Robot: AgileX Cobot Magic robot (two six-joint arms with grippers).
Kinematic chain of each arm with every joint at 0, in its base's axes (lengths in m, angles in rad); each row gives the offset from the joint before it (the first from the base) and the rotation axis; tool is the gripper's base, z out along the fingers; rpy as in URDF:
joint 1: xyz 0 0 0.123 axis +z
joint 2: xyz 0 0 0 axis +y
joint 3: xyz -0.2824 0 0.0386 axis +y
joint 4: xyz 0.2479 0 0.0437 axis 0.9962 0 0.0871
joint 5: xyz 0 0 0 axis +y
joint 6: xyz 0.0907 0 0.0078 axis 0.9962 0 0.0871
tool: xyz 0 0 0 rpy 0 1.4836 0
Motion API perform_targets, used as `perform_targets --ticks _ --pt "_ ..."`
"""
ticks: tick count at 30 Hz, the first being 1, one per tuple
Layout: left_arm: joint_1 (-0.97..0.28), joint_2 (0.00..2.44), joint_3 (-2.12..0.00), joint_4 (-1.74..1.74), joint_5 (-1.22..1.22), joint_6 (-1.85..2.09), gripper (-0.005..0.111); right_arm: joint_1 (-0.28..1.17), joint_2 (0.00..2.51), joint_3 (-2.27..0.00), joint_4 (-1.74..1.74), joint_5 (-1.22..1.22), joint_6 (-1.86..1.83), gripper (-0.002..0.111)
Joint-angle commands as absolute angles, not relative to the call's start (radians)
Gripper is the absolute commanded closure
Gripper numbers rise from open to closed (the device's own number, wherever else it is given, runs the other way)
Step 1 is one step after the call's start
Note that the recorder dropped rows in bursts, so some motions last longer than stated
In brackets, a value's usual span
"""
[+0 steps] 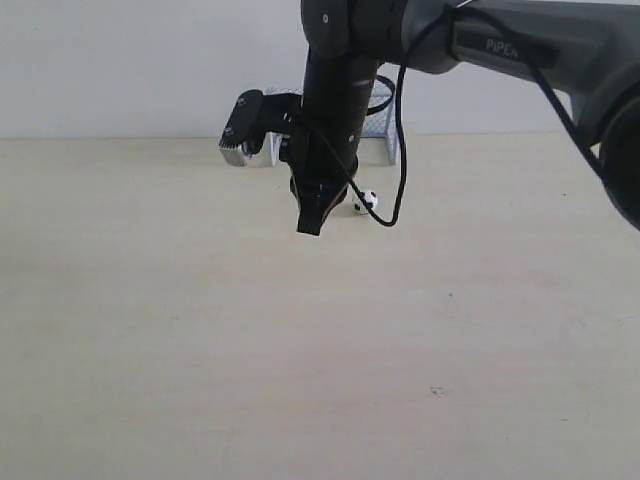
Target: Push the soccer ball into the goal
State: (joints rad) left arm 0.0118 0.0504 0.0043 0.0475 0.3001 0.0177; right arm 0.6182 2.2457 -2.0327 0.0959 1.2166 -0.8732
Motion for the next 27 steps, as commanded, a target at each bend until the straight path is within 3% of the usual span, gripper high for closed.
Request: perform_targets --ticks 1,27 --pt "0.017 0.047 0.000 0.041 0.288 0.008 0.100 0.621 2.195 -2.036 0.098 1.221 -0.850 0.108" --pt "0.017 0.047 0.000 0.041 0.288 0.008 0.100 0.599 1.932 -1.803 0.069 1.221 -0.813 0.108"
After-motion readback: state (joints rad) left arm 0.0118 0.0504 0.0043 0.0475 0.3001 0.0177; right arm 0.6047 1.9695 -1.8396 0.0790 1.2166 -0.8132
